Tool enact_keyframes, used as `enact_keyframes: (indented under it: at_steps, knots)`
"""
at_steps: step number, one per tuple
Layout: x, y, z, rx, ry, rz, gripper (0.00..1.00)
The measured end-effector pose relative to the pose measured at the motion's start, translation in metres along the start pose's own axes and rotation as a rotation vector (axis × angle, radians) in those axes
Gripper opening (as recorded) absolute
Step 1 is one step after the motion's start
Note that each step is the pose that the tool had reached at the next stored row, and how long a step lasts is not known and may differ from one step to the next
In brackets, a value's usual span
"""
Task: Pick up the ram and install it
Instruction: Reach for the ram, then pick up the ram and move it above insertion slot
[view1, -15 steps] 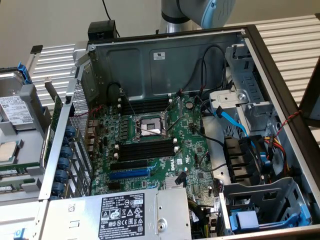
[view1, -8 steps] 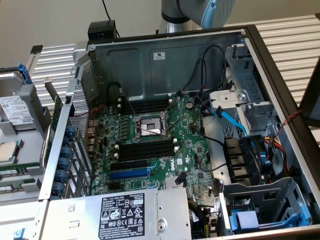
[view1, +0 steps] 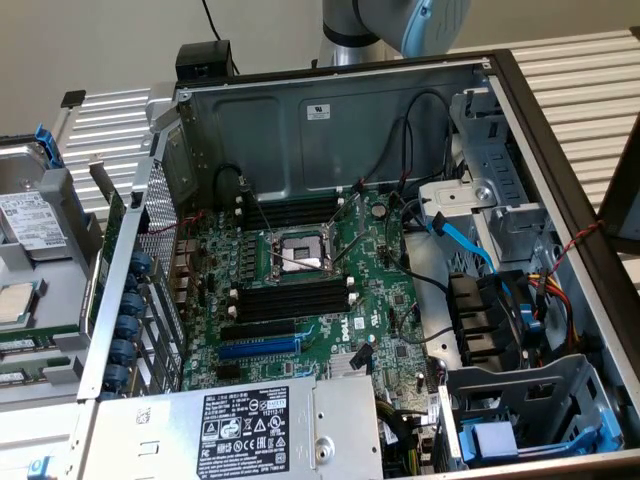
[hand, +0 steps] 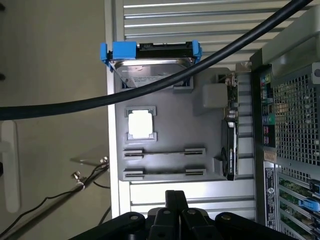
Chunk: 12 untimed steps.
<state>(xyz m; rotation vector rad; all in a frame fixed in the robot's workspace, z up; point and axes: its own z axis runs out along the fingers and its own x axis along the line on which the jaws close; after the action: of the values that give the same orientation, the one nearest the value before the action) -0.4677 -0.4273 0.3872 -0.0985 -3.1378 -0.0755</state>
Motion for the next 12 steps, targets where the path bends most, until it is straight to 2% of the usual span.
enact_keyframes:
  at_steps: [12]
  knots:
    - [0.0000,0.0000,0.0000,0.0000,0.0000,0.000,0.11]
